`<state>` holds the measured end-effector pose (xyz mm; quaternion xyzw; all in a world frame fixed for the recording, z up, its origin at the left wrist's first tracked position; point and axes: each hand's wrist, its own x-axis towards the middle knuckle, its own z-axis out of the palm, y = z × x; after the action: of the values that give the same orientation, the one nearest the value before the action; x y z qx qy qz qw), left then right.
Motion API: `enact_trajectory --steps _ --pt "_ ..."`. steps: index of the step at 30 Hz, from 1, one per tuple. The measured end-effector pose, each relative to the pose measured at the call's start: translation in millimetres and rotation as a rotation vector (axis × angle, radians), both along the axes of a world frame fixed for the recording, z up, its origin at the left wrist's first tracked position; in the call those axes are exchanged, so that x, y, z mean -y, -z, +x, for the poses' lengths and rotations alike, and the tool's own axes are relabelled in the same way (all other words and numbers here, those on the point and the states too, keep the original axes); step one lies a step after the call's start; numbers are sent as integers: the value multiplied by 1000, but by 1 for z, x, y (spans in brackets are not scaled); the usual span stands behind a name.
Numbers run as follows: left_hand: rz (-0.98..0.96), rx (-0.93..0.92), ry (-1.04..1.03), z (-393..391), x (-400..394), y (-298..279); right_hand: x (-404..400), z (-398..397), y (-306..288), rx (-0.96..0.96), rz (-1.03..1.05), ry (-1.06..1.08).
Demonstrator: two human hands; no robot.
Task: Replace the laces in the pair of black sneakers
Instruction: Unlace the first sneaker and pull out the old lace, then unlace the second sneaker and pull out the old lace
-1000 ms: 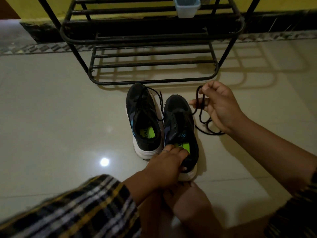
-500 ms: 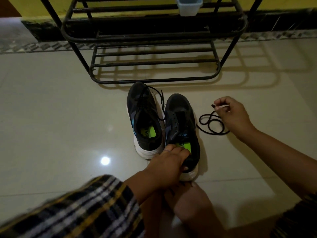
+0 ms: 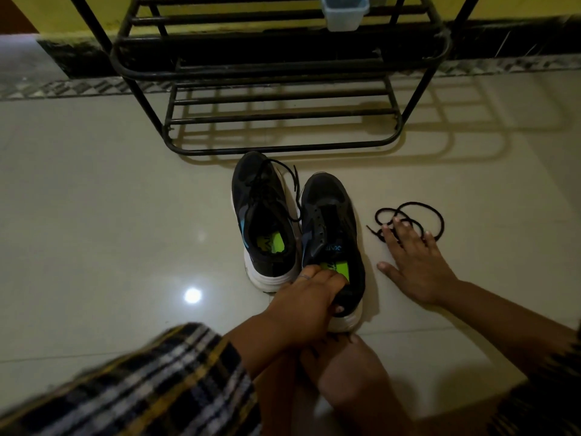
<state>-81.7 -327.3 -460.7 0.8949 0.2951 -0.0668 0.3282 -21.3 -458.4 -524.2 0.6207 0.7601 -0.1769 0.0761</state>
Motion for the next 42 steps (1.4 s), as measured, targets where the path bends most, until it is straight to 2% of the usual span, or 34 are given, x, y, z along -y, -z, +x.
enact_trajectory --steps 3,5,9,11,13,14,15,16,17,18,19,20,22,24,26,30,32,33,35,37,38,39,40,42 --pt "4 3 5 0 0 -1 -9 17 -5 32 46 0" --pt "12 3 9 0 0 -1 -6 17 -3 -40 23 29" --pt "14 -3 9 0 0 -3 -5 19 1 -36 49 7" --pt "18 -15 11 -1 1 -3 -2 24 2 -82 -26 80" --pt "17 -23 13 -1 0 -6 -10 34 0 -244 -21 181" --pt "3 -16 10 -1 -1 -9 -20 52 -15 -366 -97 294" --pt "-22 3 0 0 -2 -14 -33 73 -39 -357 -83 371" --pt "-54 37 -17 -1 -3 -19 -51 86 -71 -416 -183 445" --pt "-81 87 -40 -1 -5 -26 -75 99 -88 -466 -187 544" --pt "-94 144 -73 -3 -7 -32 -97 116 -102 -617 -328 719" --pt "-77 205 -119 -6 -9 -38 -106 133 -112 -688 -482 816" --pt "-25 265 -171 -10 -11 -43 -111 138 -111 -643 -606 770" --pt "131 326 -296 -17 -16 -49 -112 120 -110 -468 -578 720" --pt "250 274 -410 -23 -21 -50 -105 110 -96 -492 -502 734" --pt "289 137 -454 -25 -23 -47 -112 117 -91 -551 -471 819" --pt "234 -154 -328 -27 -15 -39 -119 121 -94 -618 -506 845" --pt "237 -186 -274 -28 -12 -38 -127 133 -99 -632 -438 896" --pt "231 -182 -267 -29 -12 -38 -130 145 -105 -624 -413 855" --pt "218 -170 -234 -30 -13 -41 -134 144 -109 -551 -320 895" --pt "184 -186 -171 -32 -14 -44 -108 122 -80 -355 -163 689" --pt "154 -196 -142 -33 -13 -45 -81 108 -66 -318 -160 680" --pt "126 -203 -119 -36 -13 -46 -58 80 -51 -382 -305 613" --pt "101 -206 -102 -39 -13 -47 -34 58 -28 -369 -341 572" --pt "47 -183 -73 -45 -15 -49 -13 36 -2 -274 -249 344"
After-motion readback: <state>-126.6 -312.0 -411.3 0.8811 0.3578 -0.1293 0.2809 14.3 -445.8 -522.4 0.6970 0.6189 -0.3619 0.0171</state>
